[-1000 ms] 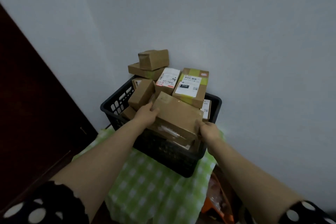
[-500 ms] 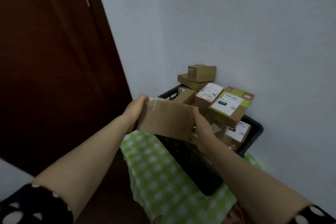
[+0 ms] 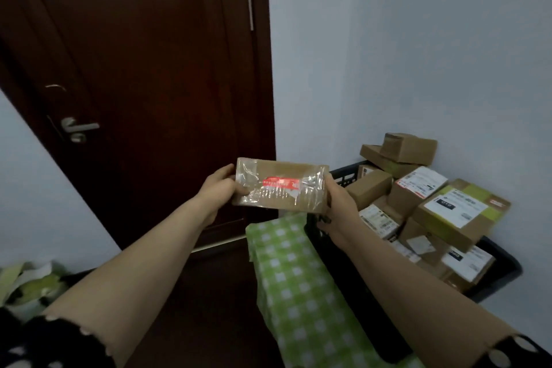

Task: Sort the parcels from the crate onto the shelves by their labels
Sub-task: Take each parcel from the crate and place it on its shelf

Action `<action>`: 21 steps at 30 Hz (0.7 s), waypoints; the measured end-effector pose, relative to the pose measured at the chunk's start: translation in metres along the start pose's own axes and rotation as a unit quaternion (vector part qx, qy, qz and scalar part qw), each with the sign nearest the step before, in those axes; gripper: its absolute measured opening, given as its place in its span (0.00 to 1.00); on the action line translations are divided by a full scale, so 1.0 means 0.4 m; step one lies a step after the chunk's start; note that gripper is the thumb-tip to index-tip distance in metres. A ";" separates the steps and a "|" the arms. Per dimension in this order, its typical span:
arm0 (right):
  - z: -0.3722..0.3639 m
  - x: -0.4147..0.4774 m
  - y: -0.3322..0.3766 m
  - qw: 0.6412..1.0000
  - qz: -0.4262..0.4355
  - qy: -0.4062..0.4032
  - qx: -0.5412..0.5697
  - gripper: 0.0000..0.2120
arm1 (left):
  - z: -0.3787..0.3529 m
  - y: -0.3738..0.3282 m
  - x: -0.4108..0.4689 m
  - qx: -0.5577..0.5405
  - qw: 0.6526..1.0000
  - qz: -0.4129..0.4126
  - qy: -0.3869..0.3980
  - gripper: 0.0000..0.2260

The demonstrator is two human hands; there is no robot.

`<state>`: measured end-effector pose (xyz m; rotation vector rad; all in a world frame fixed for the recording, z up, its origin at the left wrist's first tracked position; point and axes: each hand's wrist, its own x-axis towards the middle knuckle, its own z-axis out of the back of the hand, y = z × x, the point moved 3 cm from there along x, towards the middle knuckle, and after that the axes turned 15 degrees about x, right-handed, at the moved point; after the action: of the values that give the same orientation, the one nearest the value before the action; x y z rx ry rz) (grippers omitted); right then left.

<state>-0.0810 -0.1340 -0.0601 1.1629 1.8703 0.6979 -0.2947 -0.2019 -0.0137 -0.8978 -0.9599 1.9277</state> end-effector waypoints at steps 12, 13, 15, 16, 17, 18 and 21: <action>-0.068 -0.024 -0.039 0.998 0.006 -0.016 0.065 0.04 | 0.091 0.055 -0.049 -0.099 0.994 0.036 -0.001 0.25; -0.072 -0.026 -0.041 0.996 0.022 -0.009 0.082 0.02 | 0.094 0.060 -0.051 -0.111 0.993 0.044 0.011 0.22; -0.076 -0.023 -0.047 0.994 0.045 0.012 0.096 0.03 | 0.102 0.071 -0.057 -0.124 0.989 0.058 0.048 0.16; -0.079 -0.023 -0.047 0.994 0.053 0.026 0.095 0.08 | 0.107 0.075 -0.060 -0.129 0.987 0.058 0.070 0.14; -0.084 -0.021 -0.046 0.993 0.058 0.041 0.098 0.15 | 0.114 0.082 -0.061 -0.132 0.986 0.057 0.086 0.14; -0.089 -0.019 -0.043 0.991 0.056 0.055 0.108 0.23 | 0.123 0.085 -0.061 -0.137 0.984 0.053 0.098 0.15; -0.111 -0.026 -0.035 0.988 0.019 0.088 0.122 0.35 | 0.149 0.102 -0.056 -0.203 0.974 0.042 0.094 0.20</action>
<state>-0.1227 -0.1510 -0.0442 1.3305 2.1324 0.6211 -0.3480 -0.2554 -0.0154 -1.3469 -1.2406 1.7031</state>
